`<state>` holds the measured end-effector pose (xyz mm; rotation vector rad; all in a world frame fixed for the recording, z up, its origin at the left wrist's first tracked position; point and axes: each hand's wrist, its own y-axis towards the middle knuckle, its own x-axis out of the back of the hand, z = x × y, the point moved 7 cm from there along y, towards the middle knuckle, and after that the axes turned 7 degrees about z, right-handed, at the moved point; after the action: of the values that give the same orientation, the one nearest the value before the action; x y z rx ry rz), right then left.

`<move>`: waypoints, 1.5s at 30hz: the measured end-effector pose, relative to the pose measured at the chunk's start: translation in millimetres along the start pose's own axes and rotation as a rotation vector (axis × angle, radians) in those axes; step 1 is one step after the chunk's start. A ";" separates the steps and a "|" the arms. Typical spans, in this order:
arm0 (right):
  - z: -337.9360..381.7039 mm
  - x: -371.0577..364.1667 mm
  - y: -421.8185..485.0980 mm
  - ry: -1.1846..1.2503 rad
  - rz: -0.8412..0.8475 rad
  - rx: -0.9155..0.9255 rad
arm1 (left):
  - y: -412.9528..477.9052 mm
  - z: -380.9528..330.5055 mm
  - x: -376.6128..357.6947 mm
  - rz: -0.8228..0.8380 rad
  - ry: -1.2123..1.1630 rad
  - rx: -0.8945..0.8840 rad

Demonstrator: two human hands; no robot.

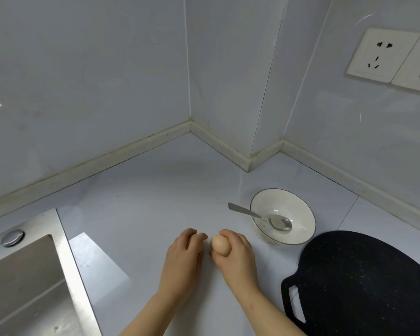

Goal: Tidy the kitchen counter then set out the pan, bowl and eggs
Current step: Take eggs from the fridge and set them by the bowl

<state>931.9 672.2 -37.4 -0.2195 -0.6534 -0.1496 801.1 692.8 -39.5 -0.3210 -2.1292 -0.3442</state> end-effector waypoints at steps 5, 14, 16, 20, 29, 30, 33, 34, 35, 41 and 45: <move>-0.9 -1.6 1.7 0.004 -0.002 -0.010 | -0.3 1.2 0.0 -0.021 -0.006 -0.042; -2.7 -3.3 4.5 -0.012 0.004 -0.017 | 1.6 3.8 -0.6 -0.010 0.002 -0.046; -4.2 -3.5 5.2 -0.008 -0.002 -0.021 | 0.9 3.9 -1.1 -0.005 -0.007 -0.044; -6.3 -4.3 6.1 -0.022 -0.002 -0.026 | 0.2 4.8 -1.2 -0.018 -0.021 -0.042; -10.4 -6.3 7.3 0.001 -0.013 -0.030 | -0.1 2.0 3.5 -0.010 -0.060 -0.043; -10.6 -6.7 7.6 0.004 -0.013 -0.030 | -0.2 2.4 3.5 -0.012 -0.069 -0.039; -10.9 -7.1 8.2 0.013 -0.017 -0.027 | -1.0 6.2 0.9 -0.011 -0.080 -0.025; -11.3 -7.1 8.6 0.021 -0.018 -0.029 | -1.3 8.2 -0.3 -0.009 -0.087 -0.015; -11.6 -7.1 8.9 0.029 -0.018 -0.031 | -1.8 10.1 -0.8 -0.004 -0.101 0.001; -13.1 -7.0 7.9 0.069 0.005 -0.041 | -3.2 10.0 1.4 0.032 -0.178 0.075; -14.5 -5.9 4.3 0.100 0.014 -0.048 | -5.3 8.2 4.4 0.049 -0.221 0.097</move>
<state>936.7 673.2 -52.9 -0.2609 -0.5489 -0.1621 790.6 691.3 -40.9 -0.3676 -2.3409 -0.1825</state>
